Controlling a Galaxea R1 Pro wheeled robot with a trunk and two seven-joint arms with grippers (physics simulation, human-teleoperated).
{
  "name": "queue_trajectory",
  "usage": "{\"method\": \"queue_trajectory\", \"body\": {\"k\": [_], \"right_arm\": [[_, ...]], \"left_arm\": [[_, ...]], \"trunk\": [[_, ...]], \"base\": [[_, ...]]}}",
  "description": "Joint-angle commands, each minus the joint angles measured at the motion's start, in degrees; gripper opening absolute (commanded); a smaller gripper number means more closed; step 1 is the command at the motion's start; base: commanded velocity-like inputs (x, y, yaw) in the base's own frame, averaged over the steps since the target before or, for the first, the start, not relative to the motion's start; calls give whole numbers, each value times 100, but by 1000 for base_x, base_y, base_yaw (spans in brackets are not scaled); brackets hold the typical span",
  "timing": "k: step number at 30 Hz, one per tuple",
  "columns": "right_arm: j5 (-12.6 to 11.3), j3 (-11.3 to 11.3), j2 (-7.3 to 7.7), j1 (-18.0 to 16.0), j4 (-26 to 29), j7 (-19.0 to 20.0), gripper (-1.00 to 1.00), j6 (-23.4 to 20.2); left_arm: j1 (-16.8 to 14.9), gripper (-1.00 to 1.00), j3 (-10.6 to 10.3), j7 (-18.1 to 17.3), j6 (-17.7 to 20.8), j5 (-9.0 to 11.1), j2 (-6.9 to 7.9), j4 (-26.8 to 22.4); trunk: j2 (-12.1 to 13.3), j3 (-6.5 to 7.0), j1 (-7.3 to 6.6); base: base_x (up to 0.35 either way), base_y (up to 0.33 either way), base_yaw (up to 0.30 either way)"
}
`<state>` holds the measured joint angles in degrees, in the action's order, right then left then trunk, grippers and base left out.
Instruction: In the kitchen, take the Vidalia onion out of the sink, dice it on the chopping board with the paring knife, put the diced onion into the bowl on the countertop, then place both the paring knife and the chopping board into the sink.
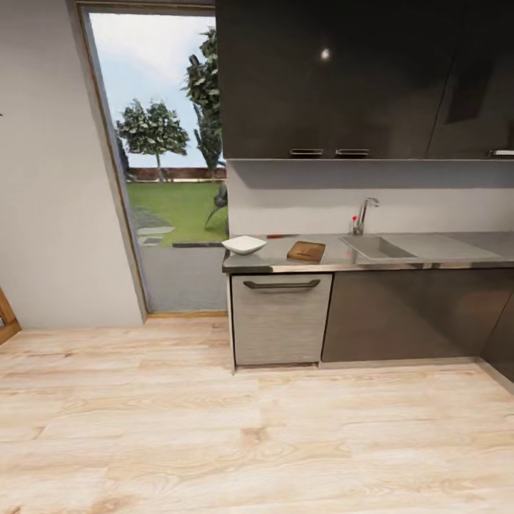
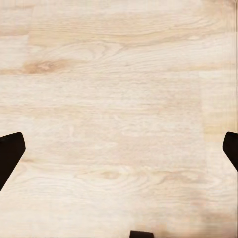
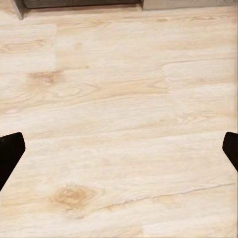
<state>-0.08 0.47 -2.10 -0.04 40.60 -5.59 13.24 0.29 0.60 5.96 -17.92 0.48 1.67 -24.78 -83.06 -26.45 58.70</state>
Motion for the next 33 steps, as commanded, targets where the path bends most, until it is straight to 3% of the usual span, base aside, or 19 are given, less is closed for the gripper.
{"method": "queue_trajectory", "body": {"k": [1, 33], "right_arm": [[-1, 5, -1, -1, 1, -21, 100, 12], [-1, 5, -9, 0, -7, -21, 100, 10]], "left_arm": [[2, 100, 2, 10, -6, 4, 0, -9], [4, 100, 2, 10, -10, 4, 4, -9]], "trunk": [[-2, -4, 2], [-2, -4, 2]], "base": [[228, -258, 0], [239, -242, 0]]}}
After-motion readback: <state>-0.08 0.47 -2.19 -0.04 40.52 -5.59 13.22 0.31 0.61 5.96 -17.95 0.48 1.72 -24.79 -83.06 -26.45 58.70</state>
